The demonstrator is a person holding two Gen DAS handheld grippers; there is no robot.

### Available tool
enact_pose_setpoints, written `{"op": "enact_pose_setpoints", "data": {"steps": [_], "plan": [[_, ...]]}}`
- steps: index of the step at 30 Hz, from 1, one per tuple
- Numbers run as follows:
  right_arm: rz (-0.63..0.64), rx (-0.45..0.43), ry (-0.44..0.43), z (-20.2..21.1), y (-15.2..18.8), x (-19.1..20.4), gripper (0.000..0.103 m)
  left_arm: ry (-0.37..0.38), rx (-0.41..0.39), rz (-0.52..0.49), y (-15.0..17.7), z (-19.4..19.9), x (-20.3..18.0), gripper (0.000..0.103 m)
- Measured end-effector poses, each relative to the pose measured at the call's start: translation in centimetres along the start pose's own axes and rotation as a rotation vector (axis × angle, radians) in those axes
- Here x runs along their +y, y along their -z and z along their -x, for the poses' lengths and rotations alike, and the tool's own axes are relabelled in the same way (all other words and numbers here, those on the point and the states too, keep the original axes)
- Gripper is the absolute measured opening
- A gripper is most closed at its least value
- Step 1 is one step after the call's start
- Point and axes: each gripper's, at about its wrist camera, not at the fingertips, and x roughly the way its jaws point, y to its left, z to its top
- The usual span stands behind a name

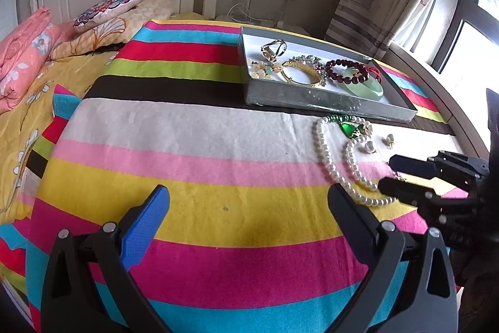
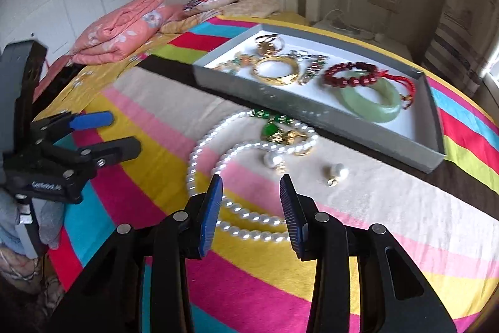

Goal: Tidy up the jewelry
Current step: 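Close the right tool on the pearl necklace strand and lift it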

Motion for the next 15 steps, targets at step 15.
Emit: {"op": "enact_pose_setpoints", "data": {"steps": [15], "plan": [[0.247, 0.015, 0.050, -1.5, 0.6, 5.1, 0.015, 0.002, -0.041, 0.025, 0.0, 0.6, 0.5, 0.100]]}}
